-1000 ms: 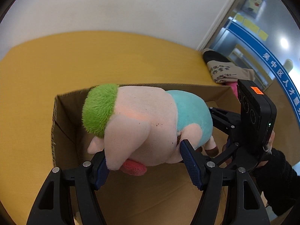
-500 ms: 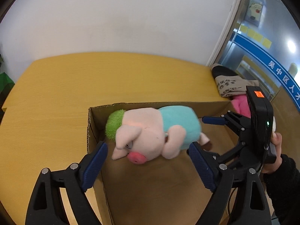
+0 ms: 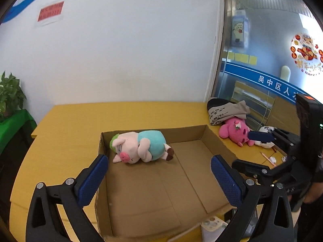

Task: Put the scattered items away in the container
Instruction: 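Open the left gripper to drop the plush pig into the box, then move both tools back toward the black charger box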

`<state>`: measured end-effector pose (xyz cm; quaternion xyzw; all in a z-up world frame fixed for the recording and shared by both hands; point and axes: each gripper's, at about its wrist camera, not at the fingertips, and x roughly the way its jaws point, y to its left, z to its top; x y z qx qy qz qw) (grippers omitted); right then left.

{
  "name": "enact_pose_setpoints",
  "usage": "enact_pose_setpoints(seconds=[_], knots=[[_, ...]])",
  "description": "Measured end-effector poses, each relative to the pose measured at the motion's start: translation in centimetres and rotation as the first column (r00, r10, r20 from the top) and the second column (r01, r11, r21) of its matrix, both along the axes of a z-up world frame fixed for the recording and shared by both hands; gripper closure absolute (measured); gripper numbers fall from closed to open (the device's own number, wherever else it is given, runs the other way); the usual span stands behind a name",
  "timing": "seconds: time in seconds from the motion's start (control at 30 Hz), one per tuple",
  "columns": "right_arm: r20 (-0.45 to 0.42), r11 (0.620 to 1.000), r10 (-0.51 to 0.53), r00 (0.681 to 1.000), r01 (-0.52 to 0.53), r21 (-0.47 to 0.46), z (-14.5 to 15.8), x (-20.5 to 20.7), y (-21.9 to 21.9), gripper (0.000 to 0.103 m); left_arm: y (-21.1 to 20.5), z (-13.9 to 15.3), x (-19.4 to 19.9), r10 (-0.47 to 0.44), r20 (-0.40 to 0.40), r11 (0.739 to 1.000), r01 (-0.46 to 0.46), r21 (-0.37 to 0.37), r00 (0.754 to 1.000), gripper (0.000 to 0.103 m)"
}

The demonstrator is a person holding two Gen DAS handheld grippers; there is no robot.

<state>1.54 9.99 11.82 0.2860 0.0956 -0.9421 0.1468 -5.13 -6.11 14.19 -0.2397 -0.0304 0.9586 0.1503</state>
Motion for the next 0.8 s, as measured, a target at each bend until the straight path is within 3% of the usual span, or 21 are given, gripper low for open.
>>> enact_pose_setpoints(seconds=[0.27,0.57,0.8], knots=[[0.101,0.989,-0.133,0.986,0.138,-0.049,-5.3,6.6,2.8,0.007,3.9,-3.1,5.4,0.008,0.036,1.0,-0.008,0.005,0.999,0.0],[0.091,0.986,-0.152,0.984,0.158,-0.06,-5.7,9.0,5.2,0.007,7.2,-4.5,7.9,-0.023,0.058,1.0,0.024,-0.01,0.998,0.0],[0.108,0.985,-0.141,0.984,0.15,-0.086,-6.6,9.0,5.7,0.007,7.4,-4.8,8.5,-0.012,0.045,1.0,0.013,-0.017,0.999,0.0]])
